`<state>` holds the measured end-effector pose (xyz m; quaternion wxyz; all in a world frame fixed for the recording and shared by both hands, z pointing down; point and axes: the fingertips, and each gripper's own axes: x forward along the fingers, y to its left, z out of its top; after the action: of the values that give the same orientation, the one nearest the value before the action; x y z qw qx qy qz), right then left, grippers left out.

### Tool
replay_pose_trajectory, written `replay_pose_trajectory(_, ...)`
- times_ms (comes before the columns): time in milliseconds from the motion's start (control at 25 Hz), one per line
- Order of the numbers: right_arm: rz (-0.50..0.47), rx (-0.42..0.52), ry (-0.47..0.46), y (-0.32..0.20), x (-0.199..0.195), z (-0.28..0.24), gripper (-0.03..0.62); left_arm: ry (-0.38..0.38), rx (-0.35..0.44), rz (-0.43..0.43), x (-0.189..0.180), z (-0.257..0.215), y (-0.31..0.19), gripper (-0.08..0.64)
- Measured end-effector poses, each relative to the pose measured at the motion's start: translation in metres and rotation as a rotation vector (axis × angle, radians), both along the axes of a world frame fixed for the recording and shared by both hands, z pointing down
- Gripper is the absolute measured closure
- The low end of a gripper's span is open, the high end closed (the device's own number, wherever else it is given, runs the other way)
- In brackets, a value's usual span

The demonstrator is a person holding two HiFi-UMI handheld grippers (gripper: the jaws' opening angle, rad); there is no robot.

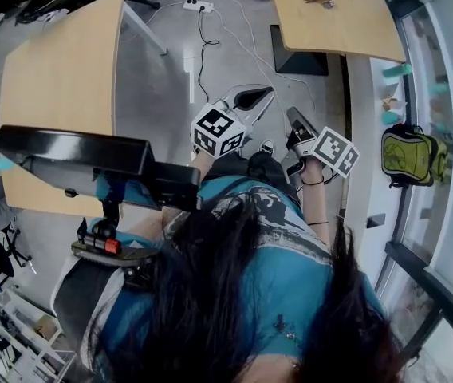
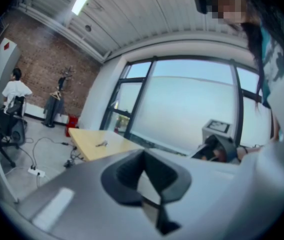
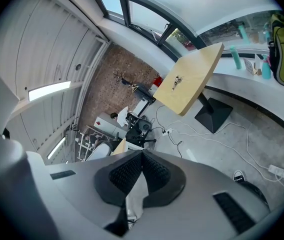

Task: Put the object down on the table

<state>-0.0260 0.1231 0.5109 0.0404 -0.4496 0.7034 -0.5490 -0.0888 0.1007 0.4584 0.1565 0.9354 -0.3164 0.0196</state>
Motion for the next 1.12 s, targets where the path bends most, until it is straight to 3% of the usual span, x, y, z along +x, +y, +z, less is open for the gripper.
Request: replay_pose_trajectory(1120, -0.016, 0.014, 0.042, -0.008, 0.004, -0.004, 0.58, 0.019, 0.023, -0.062, -0.017, -0.007, -0.013, 0.557)
